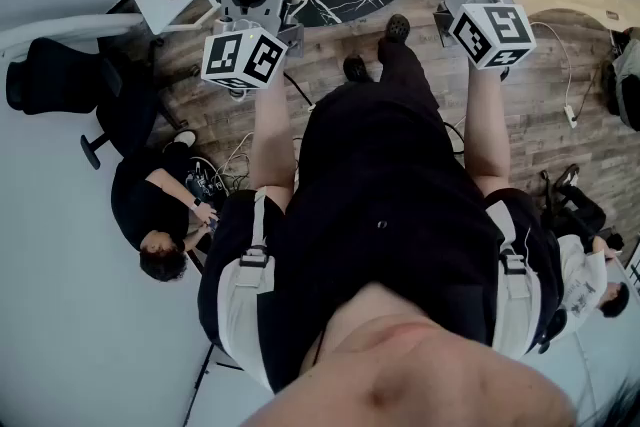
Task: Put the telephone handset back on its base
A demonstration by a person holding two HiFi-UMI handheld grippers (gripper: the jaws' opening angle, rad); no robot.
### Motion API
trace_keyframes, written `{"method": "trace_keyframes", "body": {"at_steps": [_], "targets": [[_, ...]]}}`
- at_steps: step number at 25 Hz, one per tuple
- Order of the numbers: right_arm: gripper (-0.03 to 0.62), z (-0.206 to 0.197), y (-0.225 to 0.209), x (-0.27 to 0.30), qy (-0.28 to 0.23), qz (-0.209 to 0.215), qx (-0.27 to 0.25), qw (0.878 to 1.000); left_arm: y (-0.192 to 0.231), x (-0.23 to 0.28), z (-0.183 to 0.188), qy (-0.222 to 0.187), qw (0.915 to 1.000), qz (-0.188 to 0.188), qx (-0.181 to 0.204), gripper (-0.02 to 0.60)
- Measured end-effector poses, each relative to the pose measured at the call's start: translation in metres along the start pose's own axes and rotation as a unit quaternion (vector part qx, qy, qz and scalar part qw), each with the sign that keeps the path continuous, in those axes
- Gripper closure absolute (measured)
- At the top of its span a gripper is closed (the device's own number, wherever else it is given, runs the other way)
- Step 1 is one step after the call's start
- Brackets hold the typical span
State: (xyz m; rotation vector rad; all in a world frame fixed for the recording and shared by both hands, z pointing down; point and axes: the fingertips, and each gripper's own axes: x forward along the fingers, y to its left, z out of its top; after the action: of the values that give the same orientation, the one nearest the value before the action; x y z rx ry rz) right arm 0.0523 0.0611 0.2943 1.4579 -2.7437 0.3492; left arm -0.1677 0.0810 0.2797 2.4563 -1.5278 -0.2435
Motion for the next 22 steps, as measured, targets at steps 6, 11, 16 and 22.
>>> {"method": "trace_keyframes", "body": {"at_steps": [6,11,16,22], "targets": [[0.565,-0.0014,0.0013,-0.0015,0.005,0.003,-0.005,1.0,0.0021,-0.0013,-0.0013,0.005,1.0,0.006,0.0,0.359],[0.565,-0.0006,0.0042,0.0008,0.003,0.007,-0.007,1.0,0.0037,-0.001,-0.0003,0.006,1.0,0.007,0.001,0.359],[0.565,0.0011,0.0073,0.0032,-0.004,0.016,-0.012,1.0,0.0061,0.0012,-0.0021,0.007,0.9999,0.008,0.002,0.359],[0.563,-0.0045,0.0075,0.0058,0.009,0.026,-0.016,0.999,0.0079,0.0074,-0.008,0.015,0.9998,0.011,-0.003,0.359]]}}
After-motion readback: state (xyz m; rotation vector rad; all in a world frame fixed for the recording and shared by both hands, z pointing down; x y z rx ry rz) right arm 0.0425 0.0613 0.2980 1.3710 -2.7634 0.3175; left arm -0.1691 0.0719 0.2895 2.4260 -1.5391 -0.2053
